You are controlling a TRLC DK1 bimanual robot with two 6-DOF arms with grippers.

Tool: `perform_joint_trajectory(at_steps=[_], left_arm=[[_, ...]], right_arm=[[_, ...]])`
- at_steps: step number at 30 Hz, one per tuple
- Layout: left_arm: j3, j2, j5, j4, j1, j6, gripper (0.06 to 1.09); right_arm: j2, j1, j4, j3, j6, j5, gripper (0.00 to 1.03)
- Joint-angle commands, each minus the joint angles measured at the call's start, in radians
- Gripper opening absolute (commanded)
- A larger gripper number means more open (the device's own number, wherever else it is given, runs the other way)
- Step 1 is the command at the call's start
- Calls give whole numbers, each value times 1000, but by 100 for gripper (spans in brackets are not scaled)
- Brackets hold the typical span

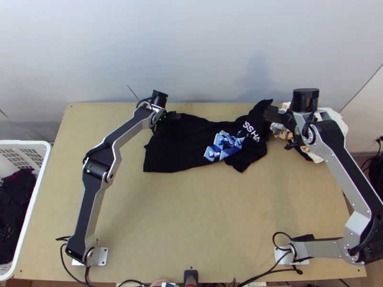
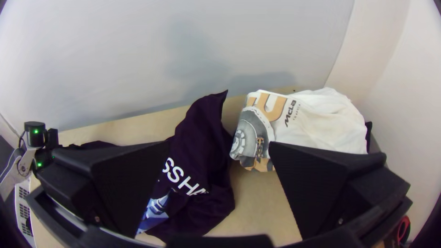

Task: Fold the t-shirt

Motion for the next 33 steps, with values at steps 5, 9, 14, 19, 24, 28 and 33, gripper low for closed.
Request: perform_joint_trajectory(at_steps=[5,9,14,19,24,28,33], left_arm=[[76,44,0,-20,8,39,9],[75,-21,0,-86,8,33,10],[73,-127,0,-157,8,36,10],[73,-212,0,-180,9,31,10],[67,-283,0,-218,2,28,10],[58,-328,0,-229,-1,28,10],[38,-366,0,-238,-8,25,10]], right_arm=[[67,-14,29,27,1,-2,99],[160,-16,54,87,3,-13,99],[301,47,34,219,15,-91,99],[419,141,-12,313,79,-226,98],[556,179,-49,405,99,-282,96],[642,177,-48,443,98,-284,96],[705,130,-48,448,90,-284,96]])
